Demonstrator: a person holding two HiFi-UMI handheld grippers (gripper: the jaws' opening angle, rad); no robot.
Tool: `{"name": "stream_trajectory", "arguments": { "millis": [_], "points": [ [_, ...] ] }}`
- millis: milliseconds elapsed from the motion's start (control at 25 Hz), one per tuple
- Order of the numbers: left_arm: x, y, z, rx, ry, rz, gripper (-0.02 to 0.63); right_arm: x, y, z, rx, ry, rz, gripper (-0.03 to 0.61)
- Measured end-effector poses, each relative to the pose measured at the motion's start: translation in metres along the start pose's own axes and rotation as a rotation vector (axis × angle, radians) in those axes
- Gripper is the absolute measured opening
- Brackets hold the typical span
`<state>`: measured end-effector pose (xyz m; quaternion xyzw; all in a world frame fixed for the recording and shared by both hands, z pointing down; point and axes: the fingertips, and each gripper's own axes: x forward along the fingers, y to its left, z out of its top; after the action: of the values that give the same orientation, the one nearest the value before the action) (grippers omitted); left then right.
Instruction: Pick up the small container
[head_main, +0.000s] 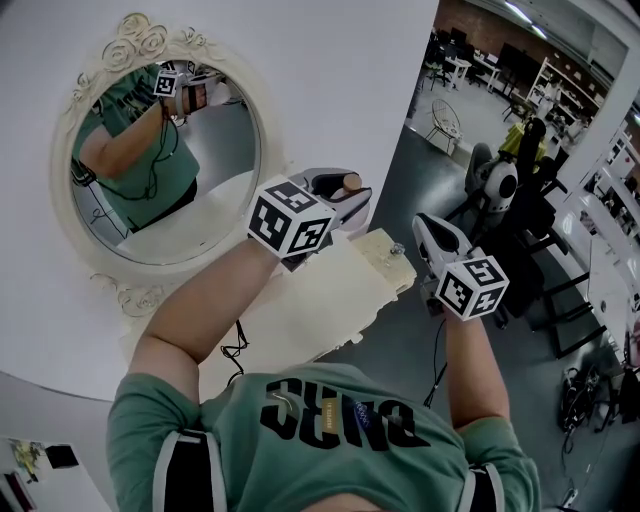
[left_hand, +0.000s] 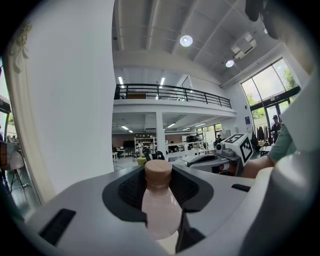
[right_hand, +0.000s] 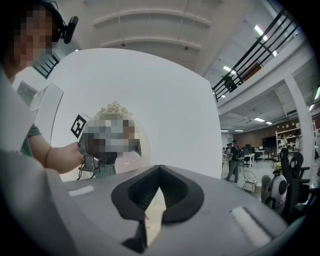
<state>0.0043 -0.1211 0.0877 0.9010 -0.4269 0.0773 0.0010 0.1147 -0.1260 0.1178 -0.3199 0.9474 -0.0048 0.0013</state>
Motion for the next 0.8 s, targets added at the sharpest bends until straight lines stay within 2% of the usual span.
{"name": "stream_trajectory", "arguments": {
  "millis": [400,600,800],
  "points": [
    [-0.0026,-0.0029,-0.0001,0.001,-0.003,-0.006,0.138,-0.0012,0.0041,-0.0027,-0.004,0.004,-0.001,0.008],
    [-0.004,-0.0037,0.0001,0.0,-0.003,-0.006,0.138,-0.0023,0.0085,-0.0002,-0.061,0.001,-0.004,0.006],
    [-0.0052,-0.0029,0.0003,0.003,-0.002,-0.002,0.138,-0.0015,0.0093,-0.0023,-0.059,0.012,0.002,0.006]
  ]
}}
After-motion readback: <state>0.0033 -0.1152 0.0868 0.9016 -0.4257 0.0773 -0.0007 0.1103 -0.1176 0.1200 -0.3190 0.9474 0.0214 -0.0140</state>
